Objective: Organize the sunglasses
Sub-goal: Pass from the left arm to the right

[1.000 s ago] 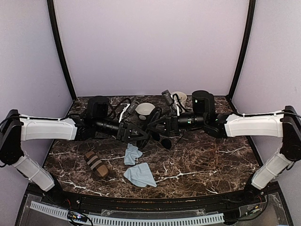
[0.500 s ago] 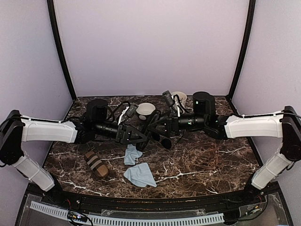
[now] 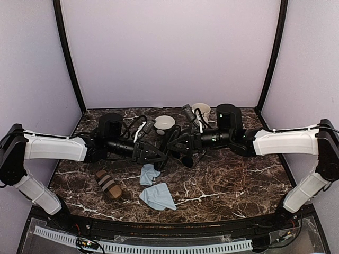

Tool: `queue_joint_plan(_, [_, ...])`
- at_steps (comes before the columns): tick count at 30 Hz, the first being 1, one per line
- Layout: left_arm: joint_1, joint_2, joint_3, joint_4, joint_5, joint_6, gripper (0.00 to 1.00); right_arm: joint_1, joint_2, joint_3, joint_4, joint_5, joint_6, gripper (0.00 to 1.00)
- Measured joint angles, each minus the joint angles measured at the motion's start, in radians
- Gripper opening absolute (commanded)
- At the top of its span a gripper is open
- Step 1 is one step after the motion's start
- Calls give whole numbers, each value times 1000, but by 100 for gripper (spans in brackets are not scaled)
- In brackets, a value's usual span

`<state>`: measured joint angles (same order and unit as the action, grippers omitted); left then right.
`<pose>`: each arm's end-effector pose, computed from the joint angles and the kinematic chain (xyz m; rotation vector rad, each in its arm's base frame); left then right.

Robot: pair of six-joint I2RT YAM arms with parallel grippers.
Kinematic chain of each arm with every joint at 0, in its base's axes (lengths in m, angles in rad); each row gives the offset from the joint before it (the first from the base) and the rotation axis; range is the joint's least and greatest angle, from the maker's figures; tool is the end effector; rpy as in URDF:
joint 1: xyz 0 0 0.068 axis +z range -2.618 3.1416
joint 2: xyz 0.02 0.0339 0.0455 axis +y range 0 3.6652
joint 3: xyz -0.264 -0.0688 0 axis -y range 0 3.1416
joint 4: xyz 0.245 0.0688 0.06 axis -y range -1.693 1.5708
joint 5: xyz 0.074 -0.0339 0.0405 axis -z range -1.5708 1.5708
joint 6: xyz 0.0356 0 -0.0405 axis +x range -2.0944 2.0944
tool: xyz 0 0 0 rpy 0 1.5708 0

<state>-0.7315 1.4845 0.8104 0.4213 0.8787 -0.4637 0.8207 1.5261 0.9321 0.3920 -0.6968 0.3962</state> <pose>0.2196 -0.2340 0.2463 0.9536 1.8183 -1.5904 0.2178 0.2673 0.2695 -0.9501 1.7377 1.4515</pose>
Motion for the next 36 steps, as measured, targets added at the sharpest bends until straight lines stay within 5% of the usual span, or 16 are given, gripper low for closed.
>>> queue_joint_plan(7, [-3,-17,42,-178,-237,58,0,-2,10,45,-109,122,7,100])
queue_joint_plan(14, [-58,-20,68,-273,-441,95,0,-3,99,148,-162,263,126,87])
queue_joint_plan(21, [-117,-18,88,-339,-597,131,0,0,176,188,-198,309,223,54])
queue_joint_plan(26, [-146,-4,108,-373,-718,159,2,2,180,190,-190,303,274,19])
queue_joint_plan(28, [-154,9,114,-373,-763,169,23,5,182,199,-199,313,299,12])
queue_joint_plan(30, [-159,17,117,-371,-772,173,59,2,185,203,-208,309,296,8])
queue_joint_plan(31, [-159,19,117,-370,-768,174,70,0,188,212,-222,307,288,8])
queue_joint_plan(36, [-157,17,117,-362,-710,195,83,-20,189,250,-305,271,158,7])
